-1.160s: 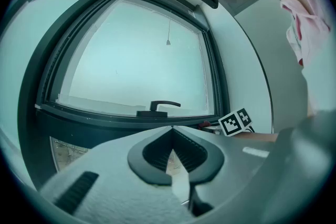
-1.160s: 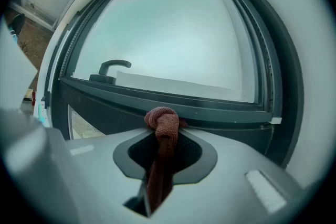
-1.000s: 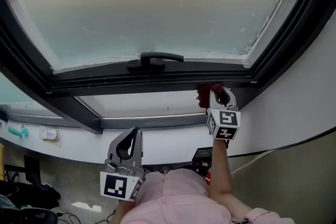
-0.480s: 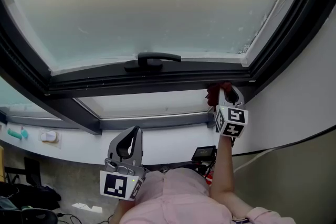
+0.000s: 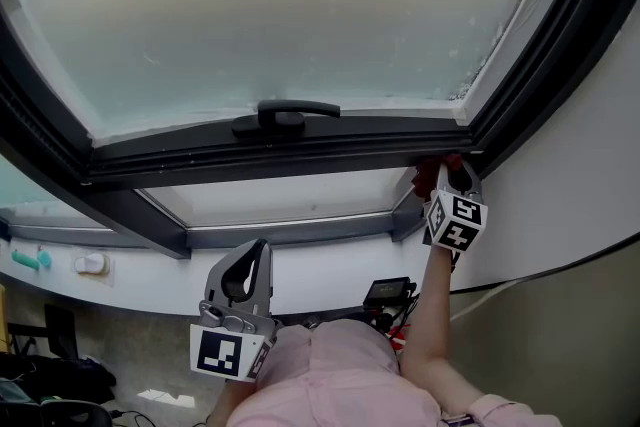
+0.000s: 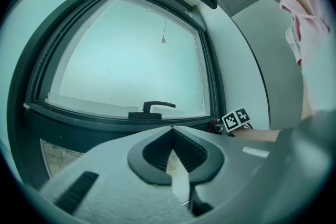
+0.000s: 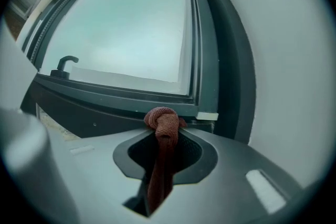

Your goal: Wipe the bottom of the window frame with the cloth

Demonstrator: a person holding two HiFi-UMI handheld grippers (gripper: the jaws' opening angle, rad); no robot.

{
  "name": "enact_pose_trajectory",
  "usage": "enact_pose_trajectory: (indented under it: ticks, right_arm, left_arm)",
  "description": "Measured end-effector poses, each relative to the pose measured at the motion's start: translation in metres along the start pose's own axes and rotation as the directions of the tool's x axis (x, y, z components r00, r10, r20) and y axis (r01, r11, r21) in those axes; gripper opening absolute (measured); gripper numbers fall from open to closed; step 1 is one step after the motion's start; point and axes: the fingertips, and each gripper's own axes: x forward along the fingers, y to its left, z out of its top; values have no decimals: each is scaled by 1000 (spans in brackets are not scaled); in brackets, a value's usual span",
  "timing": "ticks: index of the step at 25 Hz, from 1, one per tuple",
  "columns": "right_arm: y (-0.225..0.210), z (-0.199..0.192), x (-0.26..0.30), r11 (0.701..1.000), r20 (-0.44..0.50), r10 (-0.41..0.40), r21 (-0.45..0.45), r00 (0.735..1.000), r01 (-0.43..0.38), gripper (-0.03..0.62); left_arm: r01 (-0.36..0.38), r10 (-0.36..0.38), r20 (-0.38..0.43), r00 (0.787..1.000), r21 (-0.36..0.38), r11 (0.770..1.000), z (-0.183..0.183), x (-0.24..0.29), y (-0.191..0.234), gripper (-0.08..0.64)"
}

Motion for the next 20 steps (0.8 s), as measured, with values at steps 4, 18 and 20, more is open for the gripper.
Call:
enact_pose_trajectory:
  ticks: [4, 18, 20]
  right_arm:
    - [-26, -3, 3, 998, -11, -56, 18, 998, 56, 66]
    - [-34, -6, 2, 998, -11, -68, 19, 998, 68, 66]
    - [-35, -5, 3, 997, -15, -79, 20, 997, 79, 66]
  left_arm:
    - [-9, 9, 0, 1000, -3, 1000, 0, -1, 2, -2]
    - [-28, 29, 8, 1000, -11, 1000, 2, -8, 5, -2]
    - [-37, 37, 17, 999, -11, 999, 5, -10, 8, -2]
